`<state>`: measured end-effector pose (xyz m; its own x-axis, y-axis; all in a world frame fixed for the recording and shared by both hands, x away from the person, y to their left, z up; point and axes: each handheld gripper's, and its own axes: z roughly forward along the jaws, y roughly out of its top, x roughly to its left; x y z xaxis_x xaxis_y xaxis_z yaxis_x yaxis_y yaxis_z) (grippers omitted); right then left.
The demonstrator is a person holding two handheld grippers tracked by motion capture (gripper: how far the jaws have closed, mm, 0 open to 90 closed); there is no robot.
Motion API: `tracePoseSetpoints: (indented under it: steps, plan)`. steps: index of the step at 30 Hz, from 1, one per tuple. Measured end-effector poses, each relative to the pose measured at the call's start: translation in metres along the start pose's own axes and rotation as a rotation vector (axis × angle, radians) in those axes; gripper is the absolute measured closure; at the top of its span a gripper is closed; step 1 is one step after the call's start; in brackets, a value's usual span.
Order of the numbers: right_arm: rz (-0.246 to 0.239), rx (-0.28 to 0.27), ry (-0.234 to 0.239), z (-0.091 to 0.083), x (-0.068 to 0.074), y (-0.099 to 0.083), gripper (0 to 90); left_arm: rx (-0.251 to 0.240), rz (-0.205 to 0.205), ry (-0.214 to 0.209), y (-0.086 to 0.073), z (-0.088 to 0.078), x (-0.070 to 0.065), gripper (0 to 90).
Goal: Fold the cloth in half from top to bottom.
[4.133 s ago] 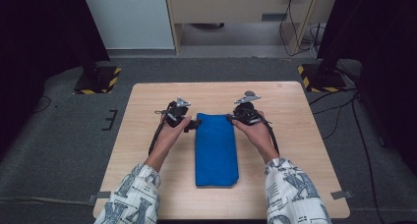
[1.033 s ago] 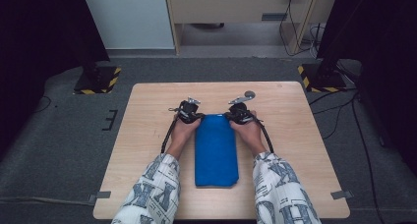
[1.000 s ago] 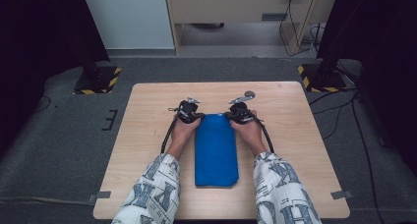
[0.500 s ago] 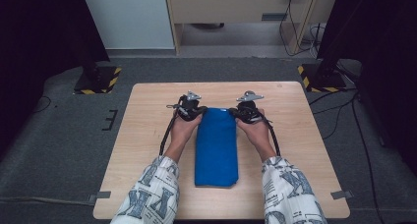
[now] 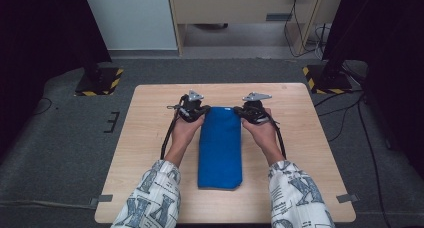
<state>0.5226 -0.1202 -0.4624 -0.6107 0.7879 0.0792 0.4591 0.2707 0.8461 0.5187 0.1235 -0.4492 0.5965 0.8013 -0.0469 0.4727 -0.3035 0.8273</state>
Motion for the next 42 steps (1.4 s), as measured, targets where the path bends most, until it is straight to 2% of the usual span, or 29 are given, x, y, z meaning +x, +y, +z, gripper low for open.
tracePoseSetpoints:
  steps: [4, 6, 9, 19, 22, 25, 31, 42]
  plan:
    - [-0.003, -0.003, 0.002, 0.002, 0.002, 0.006, 88.0, -0.013, -0.028, -0.004, -0.001, -0.002, 0.006, 86.9]
    - [-0.006, -0.007, 0.004, 0.003, 0.003, 0.010, 87.9, -0.016, -0.025, 0.002, 0.000, -0.002, 0.008, 86.9]
    - [-0.013, -0.008, 0.001, 0.004, 0.005, 0.014, 88.0, -0.030, -0.045, -0.004, 0.001, -0.004, 0.012, 86.9]
    - [-0.011, -0.017, -0.004, 0.005, 0.005, 0.021, 88.0, -0.038, -0.026, -0.004, 0.010, -0.006, 0.016, 86.9]
    - [0.000, -0.028, 0.000, 0.004, 0.003, 0.022, 88.0, -0.043, -0.035, -0.009, 0.010, -0.005, 0.018, 86.9]
    - [-0.002, -0.022, -0.004, 0.007, 0.001, 0.024, 88.0, -0.043, -0.014, 0.001, 0.012, -0.004, 0.019, 86.8]
    - [-0.010, -0.035, 0.000, 0.005, 0.001, 0.031, 87.9, -0.051, -0.007, -0.006, 0.016, -0.009, 0.021, 86.8]
    - [-0.028, -0.058, 0.026, -0.012, 0.011, 0.020, 87.9, -0.056, 0.039, -0.017, 0.011, -0.027, 0.006, 86.8]
